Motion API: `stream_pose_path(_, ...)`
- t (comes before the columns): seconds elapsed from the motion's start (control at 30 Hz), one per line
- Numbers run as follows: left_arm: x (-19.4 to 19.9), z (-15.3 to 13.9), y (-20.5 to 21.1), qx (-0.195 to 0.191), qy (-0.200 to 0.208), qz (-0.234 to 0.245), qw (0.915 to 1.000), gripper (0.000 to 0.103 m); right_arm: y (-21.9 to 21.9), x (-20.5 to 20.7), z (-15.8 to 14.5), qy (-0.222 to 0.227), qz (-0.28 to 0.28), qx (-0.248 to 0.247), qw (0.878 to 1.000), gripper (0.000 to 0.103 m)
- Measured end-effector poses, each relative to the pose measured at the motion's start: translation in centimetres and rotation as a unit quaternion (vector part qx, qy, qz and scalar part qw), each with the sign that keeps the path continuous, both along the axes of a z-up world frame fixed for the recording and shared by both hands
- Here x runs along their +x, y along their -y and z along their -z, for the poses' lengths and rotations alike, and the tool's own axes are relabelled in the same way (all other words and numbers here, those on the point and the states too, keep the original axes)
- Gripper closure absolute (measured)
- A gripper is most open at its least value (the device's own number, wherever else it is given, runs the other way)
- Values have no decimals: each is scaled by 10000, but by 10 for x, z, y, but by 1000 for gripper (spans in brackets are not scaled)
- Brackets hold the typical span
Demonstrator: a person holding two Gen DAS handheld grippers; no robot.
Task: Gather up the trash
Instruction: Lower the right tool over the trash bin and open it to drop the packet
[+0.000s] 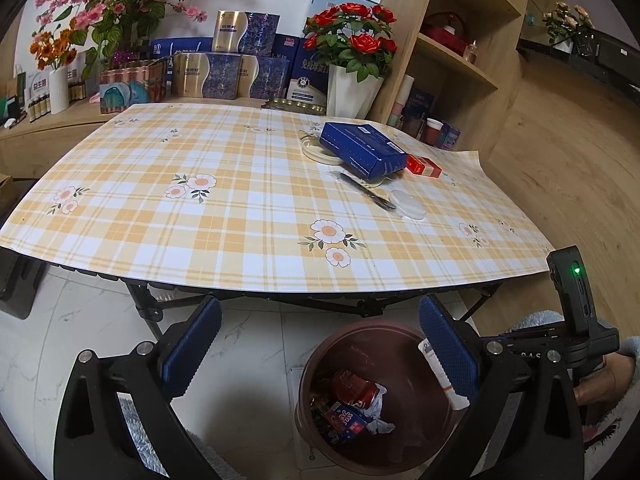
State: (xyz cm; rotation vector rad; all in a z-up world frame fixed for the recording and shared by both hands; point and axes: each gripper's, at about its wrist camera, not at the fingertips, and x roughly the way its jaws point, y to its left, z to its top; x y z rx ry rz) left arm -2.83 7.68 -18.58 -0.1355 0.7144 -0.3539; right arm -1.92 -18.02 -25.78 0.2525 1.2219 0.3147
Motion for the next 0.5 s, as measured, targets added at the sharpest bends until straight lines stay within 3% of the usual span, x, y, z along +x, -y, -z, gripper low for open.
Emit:
stream_pose_path(0.03,0,0,0,1,-4,-1,10000,7,0,0,-1,14,-3,19,10000,89)
stream_pose_path(0.1,0,1,0,2,-20,-5,10000,7,2,-2,-4,114,31,44,9999,65)
stream_pose_path(0.13,0,1,0,7,-29,-6,10000,7,4,-4,-7,192,56,29,9998,40)
stream_pose_path(0.17,1,2,0,7,-32,-5,10000,7,5,-5,-12,330,91,22,9994,24)
stream_pose_path(0.27,1,2,0,11,-31,-8,10000,7,9,-5,-17,468,149,95,9987,10)
stream_pose_path(0.5,2,3,1,33,-49,-14,10000,7,21,-4,-23,571,373,108,9976,6)
